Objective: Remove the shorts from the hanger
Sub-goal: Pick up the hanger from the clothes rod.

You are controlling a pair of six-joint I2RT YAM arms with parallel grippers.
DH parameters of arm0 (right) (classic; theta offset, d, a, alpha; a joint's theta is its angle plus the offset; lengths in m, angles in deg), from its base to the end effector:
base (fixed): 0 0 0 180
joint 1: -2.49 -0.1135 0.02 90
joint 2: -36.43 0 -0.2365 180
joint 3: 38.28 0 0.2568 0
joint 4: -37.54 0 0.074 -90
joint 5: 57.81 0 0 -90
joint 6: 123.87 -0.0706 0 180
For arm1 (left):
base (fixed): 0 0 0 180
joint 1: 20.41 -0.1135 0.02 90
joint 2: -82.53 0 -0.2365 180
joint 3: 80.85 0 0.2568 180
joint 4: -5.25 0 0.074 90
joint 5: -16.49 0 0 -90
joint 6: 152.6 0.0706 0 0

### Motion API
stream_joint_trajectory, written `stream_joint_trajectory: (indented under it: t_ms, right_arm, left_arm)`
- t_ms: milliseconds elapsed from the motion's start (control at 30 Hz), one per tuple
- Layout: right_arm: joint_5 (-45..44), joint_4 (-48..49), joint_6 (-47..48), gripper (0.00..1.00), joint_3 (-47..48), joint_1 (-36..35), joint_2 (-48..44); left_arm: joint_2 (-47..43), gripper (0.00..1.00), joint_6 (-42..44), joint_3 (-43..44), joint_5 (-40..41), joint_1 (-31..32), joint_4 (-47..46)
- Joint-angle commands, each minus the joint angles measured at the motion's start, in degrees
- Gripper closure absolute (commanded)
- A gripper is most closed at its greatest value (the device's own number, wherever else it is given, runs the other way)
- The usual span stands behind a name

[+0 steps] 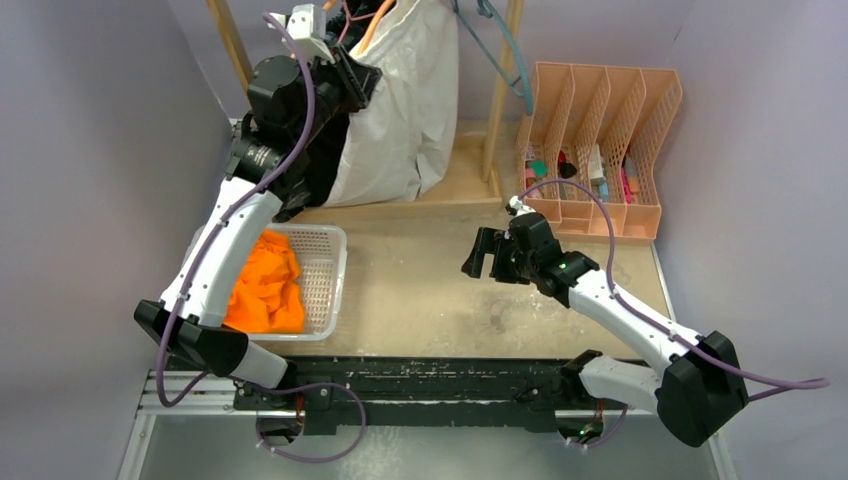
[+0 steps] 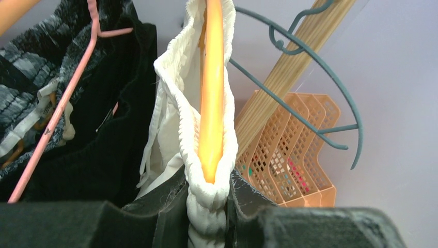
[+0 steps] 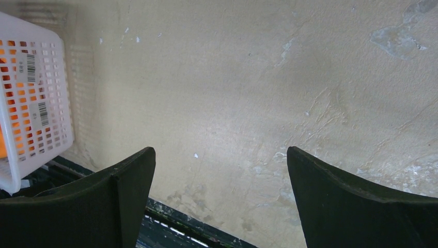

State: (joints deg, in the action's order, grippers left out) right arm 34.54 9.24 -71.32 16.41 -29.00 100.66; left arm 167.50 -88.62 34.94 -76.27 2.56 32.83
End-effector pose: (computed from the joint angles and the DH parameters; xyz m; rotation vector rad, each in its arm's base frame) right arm 0.2412 0.1511 0.1952 0.0975 2.3220 0.6831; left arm 0.3339 -0.1452 0.4888 -0.0018 1.5577 -0.7174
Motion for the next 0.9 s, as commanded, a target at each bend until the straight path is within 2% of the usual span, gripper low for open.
stream_joint_trajectory:
  t_ms: [0, 300, 500, 700, 867]
  right_arm:
    - [-1.2, 0.8, 0.1, 0.03, 0.7, -0.2, -0.4]
    - [-0.9, 0.3, 0.0, 0.03, 0.3, -0.2, -0.7]
    - [0.3, -0.2, 0.0, 0.03, -0.1, -0.2, -1.0]
    - [0.6, 0.1, 0.4, 0.03, 0.4, -0.2, 0.3]
    - [-1.0, 0.3, 0.6, 0.03, 1.5, -0.2, 0.7]
  left_arm:
    - [-4.2, 1.00, -1.6, 2.6, 1.9, -0.2, -16.4]
    - [-4.8, 1.00, -2.6, 3.6, -2.2, -0.2, -11.1]
    - [-13.9, 1.00, -3.1, -6.4, -3.9, -0.2, -7.3]
    - [-19.8, 1.00, -3.1, -12.1, -6.4, -0.2, 1.1]
    - [-28.0, 1.00, -10.3, -23.7, -6.2, -0.2, -4.6]
